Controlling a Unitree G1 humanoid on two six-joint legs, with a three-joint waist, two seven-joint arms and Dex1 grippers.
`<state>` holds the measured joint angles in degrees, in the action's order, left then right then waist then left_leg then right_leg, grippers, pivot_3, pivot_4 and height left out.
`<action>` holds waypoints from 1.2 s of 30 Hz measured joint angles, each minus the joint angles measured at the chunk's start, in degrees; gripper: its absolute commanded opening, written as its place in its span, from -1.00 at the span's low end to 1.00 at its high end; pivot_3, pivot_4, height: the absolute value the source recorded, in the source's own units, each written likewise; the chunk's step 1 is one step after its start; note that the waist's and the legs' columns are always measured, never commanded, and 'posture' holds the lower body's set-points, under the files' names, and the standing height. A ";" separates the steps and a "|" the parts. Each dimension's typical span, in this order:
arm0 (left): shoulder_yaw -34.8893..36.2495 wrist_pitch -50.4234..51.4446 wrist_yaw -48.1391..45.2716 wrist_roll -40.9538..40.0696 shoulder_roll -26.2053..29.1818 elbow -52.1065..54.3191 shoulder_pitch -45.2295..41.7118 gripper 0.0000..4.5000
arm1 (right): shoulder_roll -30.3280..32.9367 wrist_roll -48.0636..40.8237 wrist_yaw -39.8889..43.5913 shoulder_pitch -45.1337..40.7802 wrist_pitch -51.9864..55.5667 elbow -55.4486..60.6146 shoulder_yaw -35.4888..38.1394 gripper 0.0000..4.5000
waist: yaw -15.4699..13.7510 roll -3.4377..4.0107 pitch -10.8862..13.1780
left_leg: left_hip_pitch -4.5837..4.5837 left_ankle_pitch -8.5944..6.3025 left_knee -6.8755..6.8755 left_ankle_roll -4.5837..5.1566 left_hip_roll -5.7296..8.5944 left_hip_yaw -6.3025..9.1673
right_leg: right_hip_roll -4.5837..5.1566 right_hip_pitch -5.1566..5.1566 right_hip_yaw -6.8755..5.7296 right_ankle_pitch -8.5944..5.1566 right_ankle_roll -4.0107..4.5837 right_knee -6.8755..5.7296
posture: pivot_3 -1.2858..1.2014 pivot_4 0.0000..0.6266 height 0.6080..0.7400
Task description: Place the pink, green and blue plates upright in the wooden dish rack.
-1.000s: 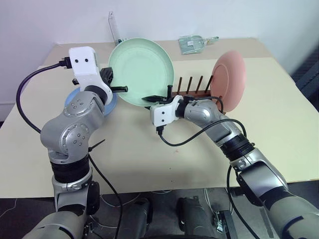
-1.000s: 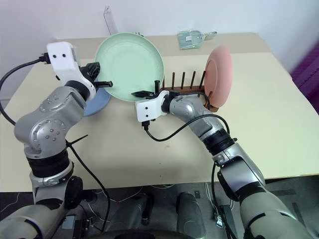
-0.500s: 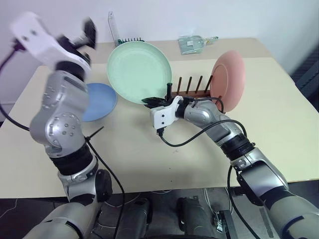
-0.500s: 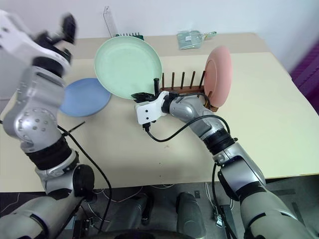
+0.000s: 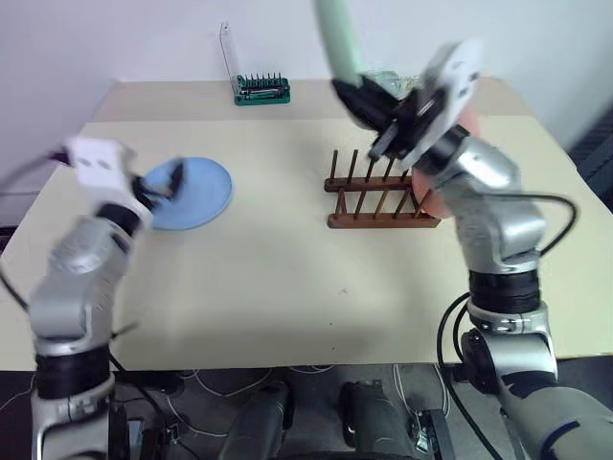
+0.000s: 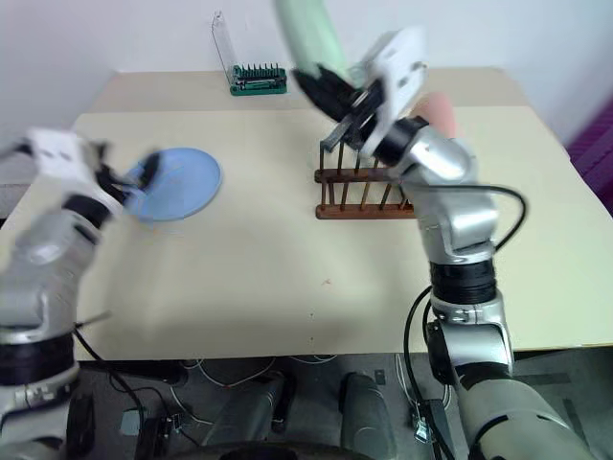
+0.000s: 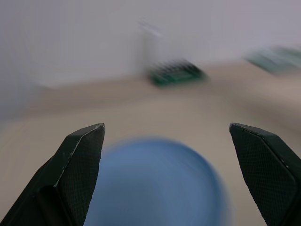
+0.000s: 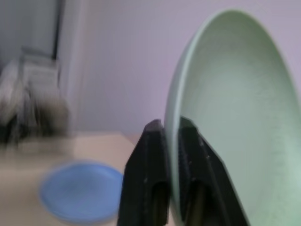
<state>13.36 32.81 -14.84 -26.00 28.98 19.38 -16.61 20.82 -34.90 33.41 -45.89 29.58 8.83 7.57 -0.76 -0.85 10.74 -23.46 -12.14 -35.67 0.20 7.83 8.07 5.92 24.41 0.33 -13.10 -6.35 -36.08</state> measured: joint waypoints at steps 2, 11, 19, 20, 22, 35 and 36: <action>-2.52 -0.43 -3.96 -2.25 -1.62 1.45 1.42 0.93 | 0.24 -5.62 -2.65 0.80 6.74 0.07 3.40 -1.00 | 0.08 0.02 0.02 | -0.01 -0.01 0.03 -0.03 -0.18 -0.12 | -0.03 0.08 0.03 -0.05 0.16 0.01 | 0.03 -0.52 1.00; -10.61 1.89 -20.69 -10.30 2.08 8.92 5.04 0.93 | 0.15 -18.58 -14.41 1.07 21.10 -3.77 13.02 -1.00 | 1.58 0.24 -0.02 | 0.06 0.09 0.41 -0.07 -0.46 -0.46 | -0.14 0.29 0.26 0.06 0.18 0.02 | 0.03 -0.52 1.00; -11.54 3.02 -21.07 -10.98 1.77 10.59 5.06 0.93 | 0.18 -22.14 -18.87 0.09 24.25 -7.34 14.39 -1.00 | 1.43 0.25 -0.01 | 0.05 0.09 0.40 -0.07 -0.47 -0.48 | -0.16 0.28 0.27 0.07 0.17 0.04 | 0.03 -0.52 1.00; -11.71 3.15 -21.03 -10.99 1.66 10.74 5.07 0.93 | 0.19 -22.66 -19.18 0.00 24.83 -7.77 14.53 -1.00 | 1.42 0.25 -0.01 | 0.05 0.09 0.40 -0.07 -0.47 -0.48 | -0.16 0.28 0.27 0.07 0.17 0.04 | 0.03 -0.52 1.00; -11.91 3.38 -20.78 -11.03 1.23 11.04 5.16 0.93 | 0.35 -23.06 -19.83 -0.29 25.81 -9.16 14.71 -1.00 | 1.45 0.25 -0.01 | 0.05 0.09 0.40 -0.07 -0.47 -0.48 | -0.16 0.28 0.27 0.07 0.17 0.05 | 0.03 -0.52 1.00; -12.26 4.23 -19.44 -11.03 -0.14 12.33 5.26 0.97 | 4.14 -15.66 -17.28 -0.80 21.94 -10.61 9.94 0.58 | 1.41 0.25 -0.01 | 0.05 0.09 0.40 -0.07 -0.48 -0.52 | -0.21 0.28 0.29 0.07 0.16 0.07 | 0.03 -0.52 1.00; -12.29 4.23 -19.43 -11.02 -0.16 12.33 5.26 0.97 | 4.76 -14.43 -16.46 -0.80 20.88 -10.03 9.06 0.58 | 1.40 0.25 -0.01 | 0.05 0.09 0.40 -0.07 -0.48 -0.52 | -0.21 0.28 0.29 0.07 0.16 0.07 | 0.03 -0.52 1.00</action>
<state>1.07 37.04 -34.27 -37.02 28.81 31.71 -11.35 25.58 -49.32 16.95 -46.69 50.45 -1.19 16.62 0.65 -0.60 10.73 -23.41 -12.05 -35.27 0.13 7.35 7.55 5.71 24.69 0.62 -13.03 -6.19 -36.01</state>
